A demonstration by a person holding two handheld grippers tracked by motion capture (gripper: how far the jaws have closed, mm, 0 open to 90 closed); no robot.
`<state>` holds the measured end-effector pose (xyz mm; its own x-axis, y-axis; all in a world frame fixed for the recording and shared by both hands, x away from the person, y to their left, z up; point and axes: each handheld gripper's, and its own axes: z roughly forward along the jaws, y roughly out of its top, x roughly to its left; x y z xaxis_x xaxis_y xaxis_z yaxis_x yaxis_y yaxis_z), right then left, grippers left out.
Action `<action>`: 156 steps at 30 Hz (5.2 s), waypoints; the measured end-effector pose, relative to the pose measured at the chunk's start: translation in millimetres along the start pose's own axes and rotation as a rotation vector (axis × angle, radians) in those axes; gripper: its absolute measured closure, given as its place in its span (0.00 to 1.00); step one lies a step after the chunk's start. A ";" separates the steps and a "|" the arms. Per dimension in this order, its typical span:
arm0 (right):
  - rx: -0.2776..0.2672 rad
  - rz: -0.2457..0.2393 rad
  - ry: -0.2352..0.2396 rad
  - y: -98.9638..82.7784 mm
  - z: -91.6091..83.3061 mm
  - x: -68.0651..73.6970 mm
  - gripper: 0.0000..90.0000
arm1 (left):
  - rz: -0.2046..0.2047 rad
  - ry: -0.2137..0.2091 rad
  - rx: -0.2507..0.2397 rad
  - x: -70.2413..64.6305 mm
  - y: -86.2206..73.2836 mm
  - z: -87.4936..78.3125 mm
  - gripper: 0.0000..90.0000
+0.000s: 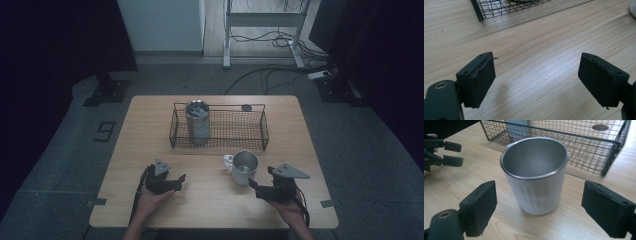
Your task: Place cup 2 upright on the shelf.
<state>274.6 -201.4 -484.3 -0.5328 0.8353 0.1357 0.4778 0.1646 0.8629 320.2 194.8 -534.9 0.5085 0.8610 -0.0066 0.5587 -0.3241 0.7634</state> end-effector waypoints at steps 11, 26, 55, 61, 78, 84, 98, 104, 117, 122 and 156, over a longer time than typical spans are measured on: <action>0.009 -0.016 0.009 12.3 13.9 11.4 0.08 | -0.002 0.003 0.000 0.4 0.3 0.3 0.16; 0.040 -0.050 -0.079 22.0 46.6 17.5 0.00 | -0.002 -0.008 -0.001 -1.3 0.0 0.7 0.16; 0.082 -0.089 -0.132 18.0 87.9 13.8 0.07 | 0.009 -0.013 0.012 -4.1 -1.6 3.7 0.16; 0.078 -0.081 -0.139 17.8 88.0 13.9 0.07 | 0.005 -0.013 0.010 -3.1 -1.3 3.2 0.16; 0.029 -0.035 -0.113 23.6 73.0 4.4 0.07 | -0.003 -0.011 0.005 0.8 -1.5 0.8 0.16; 0.011 -0.039 -0.099 28.3 65.7 4.6 0.07 | -0.003 -0.014 0.006 0.4 -1.6 1.2 0.16; 0.003 -0.027 -0.084 41.4 58.9 2.4 0.07 | -0.009 -0.044 0.002 -4.8 -1.7 -0.3 0.16; 0.001 -0.024 -0.084 52.0 55.3 1.7 0.07 | 0.002 -0.054 0.006 -8.4 -1.1 1.2 0.16; -0.025 -0.024 -0.085 71.1 40.5 0.1 0.07 | 0.002 -0.055 0.007 -10.1 -1.3 0.8 0.16; -0.035 -0.019 -0.092 77.5 34.8 -3.4 0.07 | 0.001 -0.056 0.007 -10.2 -1.4 0.5 0.16; -0.039 0.008 -0.108 127.1 45.1 -18.0 0.07 | -0.021 -0.070 -0.007 -9.1 -2.0 -2.2 0.17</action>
<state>376.5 -171.8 -399.1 -0.4499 0.8884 0.0909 0.4532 0.1394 0.8805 313.1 188.4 -534.9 0.5416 0.8379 -0.0678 0.5653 -0.3034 0.7670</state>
